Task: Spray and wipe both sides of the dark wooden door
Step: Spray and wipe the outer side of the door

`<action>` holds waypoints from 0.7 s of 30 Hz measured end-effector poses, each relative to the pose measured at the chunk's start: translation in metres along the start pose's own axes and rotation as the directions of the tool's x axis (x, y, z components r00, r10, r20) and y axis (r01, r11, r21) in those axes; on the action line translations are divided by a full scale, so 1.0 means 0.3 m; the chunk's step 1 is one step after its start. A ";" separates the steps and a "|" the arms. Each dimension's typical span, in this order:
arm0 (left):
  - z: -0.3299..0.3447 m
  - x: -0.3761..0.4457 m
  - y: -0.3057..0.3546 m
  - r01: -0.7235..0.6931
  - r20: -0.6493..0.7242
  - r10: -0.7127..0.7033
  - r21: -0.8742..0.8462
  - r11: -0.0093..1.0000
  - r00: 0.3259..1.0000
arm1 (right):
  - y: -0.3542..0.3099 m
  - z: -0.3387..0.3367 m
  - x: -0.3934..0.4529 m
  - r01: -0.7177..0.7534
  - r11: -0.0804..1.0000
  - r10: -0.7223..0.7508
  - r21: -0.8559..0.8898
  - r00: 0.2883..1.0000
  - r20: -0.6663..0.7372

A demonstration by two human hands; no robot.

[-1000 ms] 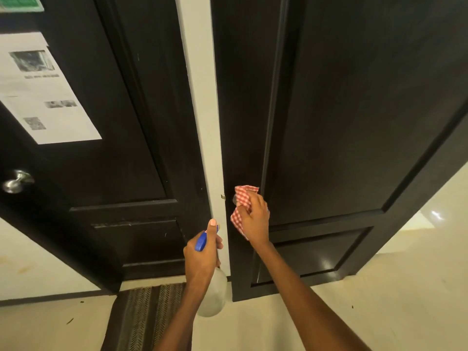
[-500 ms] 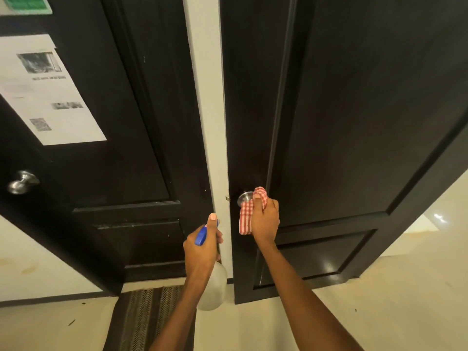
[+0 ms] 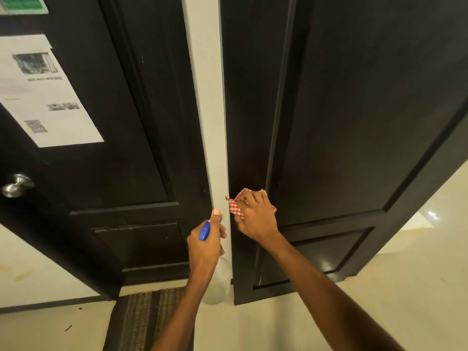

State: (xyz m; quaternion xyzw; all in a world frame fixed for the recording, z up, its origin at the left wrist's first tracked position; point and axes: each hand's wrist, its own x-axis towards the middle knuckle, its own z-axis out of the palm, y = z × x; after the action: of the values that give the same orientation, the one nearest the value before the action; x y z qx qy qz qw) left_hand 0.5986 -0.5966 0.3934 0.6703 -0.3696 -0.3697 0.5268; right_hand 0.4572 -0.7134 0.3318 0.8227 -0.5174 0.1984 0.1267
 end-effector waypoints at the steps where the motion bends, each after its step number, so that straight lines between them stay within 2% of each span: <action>1: -0.004 -0.001 -0.001 0.000 -0.002 0.000 -0.005 1.000 1.000 | 0.000 0.002 -0.010 -0.081 0.991 0.086 0.109 0.995 -0.047; 2: -0.013 -0.001 -0.003 -0.002 -0.009 0.002 -0.008 1.000 1.000 | -0.007 0.004 -0.019 -0.178 0.955 0.202 0.237 0.976 -0.080; 3: -0.021 0.002 -0.007 -0.005 -0.017 0.005 -0.011 1.000 1.000 | -0.022 0.003 -0.023 -0.285 0.875 0.347 0.392 0.933 -0.097; 4: -0.032 0.004 -0.013 -0.010 -0.030 0.010 -0.012 1.000 1.000 | -0.043 0.006 -0.024 -0.394 0.726 0.517 0.564 0.853 -0.070; 5: -0.044 0.005 -0.019 -0.015 -0.044 0.014 -0.007 1.000 0.999 | -0.064 0.010 -0.018 -0.481 0.488 0.680 0.728 0.733 0.028; 6: -0.056 0.006 -0.023 -0.018 -0.054 0.018 0.000 1.000 0.998 | -0.076 0.008 -0.006 -0.511 0.171 0.787 0.843 0.586 0.195; 7: -0.067 0.005 -0.028 -0.024 -0.057 0.024 0.009 1.000 0.998 | -0.081 -0.004 0.006 -0.457 -0.161 0.814 0.875 0.440 0.380; 8: -0.075 0.003 -0.032 -0.030 -0.058 0.031 0.014 0.999 0.998 | -0.079 -0.015 0.011 -0.352 -0.443 0.765 0.824 0.330 0.552; 9: -0.083 0.002 -0.037 -0.033 -0.059 0.034 0.015 0.999 0.998 | -0.076 -0.024 0.009 -0.238 -0.617 0.695 0.750 0.281 0.661; 10: -0.088 0.002 -0.038 -0.031 -0.063 0.031 0.011 0.999 0.998 | -0.074 -0.025 0.007 -0.158 -0.686 0.664 0.710 0.263 0.700; 11: -0.091 0.003 -0.039 -0.024 -0.068 0.024 0.003 1.000 0.997 | -0.077 -0.026 0.005 -0.112 -0.685 0.676 0.720 0.273 0.685; 12: -0.093 0.005 -0.039 -0.017 -0.072 0.016 -0.005 1.000 0.997 | -0.084 -0.027 0.004 -0.102 -0.632 0.716 0.768 0.302 0.630; 13: -0.093 0.008 -0.039 -0.012 -0.073 0.012 -0.009 1.000 0.997 | -0.095 -0.028 0.005 -0.138 -0.521 0.773 0.842 0.340 0.535; 14: -0.092 0.011 -0.039 -0.011 -0.071 0.011 -0.009 1.000 0.997 | -0.104 -0.023 0.006 -0.236 -0.320 0.826 0.918 0.405 0.392; 15: -0.090 0.013 -0.039 -0.013 -0.069 0.013 -0.006 1.000 0.998 | -0.108 -0.011 0.004 -0.340 -0.012 0.834 0.940 0.515 0.197; 16: -0.088 0.016 -0.038 -0.015 -0.068 0.015 -0.002 1.000 0.998 | -0.106 0.010 -0.005 -0.385 0.350 0.757 0.854 0.653 -0.016; 17: -0.085 0.021 -0.037 -0.015 -0.069 0.016 0.003 1.000 0.997 | -0.099 0.034 -0.015 -0.354 0.653 0.603 0.669 0.778 -0.177; 18: -0.082 0.026 -0.036 -0.014 -0.069 0.014 0.009 1.000 0.998 | -0.086 0.049 -0.020 -0.272 0.842 0.421 0.466 0.871 -0.253; 19: -0.078 0.033 -0.034 -0.013 -0.068 0.013 0.012 1.000 0.998 | -0.073 0.048 -0.018 -0.175 0.941 0.253 0.288 0.933 -0.258; 21: -0.070 0.036 -0.028 -0.015 -0.062 0.015 0.013 1.000 0.998 | -0.046 0.029 -0.009 0.000 0.999 0.005 0.035 0.987 -0.161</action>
State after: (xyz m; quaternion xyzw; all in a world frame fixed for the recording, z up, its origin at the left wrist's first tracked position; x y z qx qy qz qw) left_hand 0.6230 -0.5958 0.3875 0.6820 -0.3606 -0.3424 0.5363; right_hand 0.4702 -0.7090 0.3228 0.8054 -0.5029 0.2737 0.1534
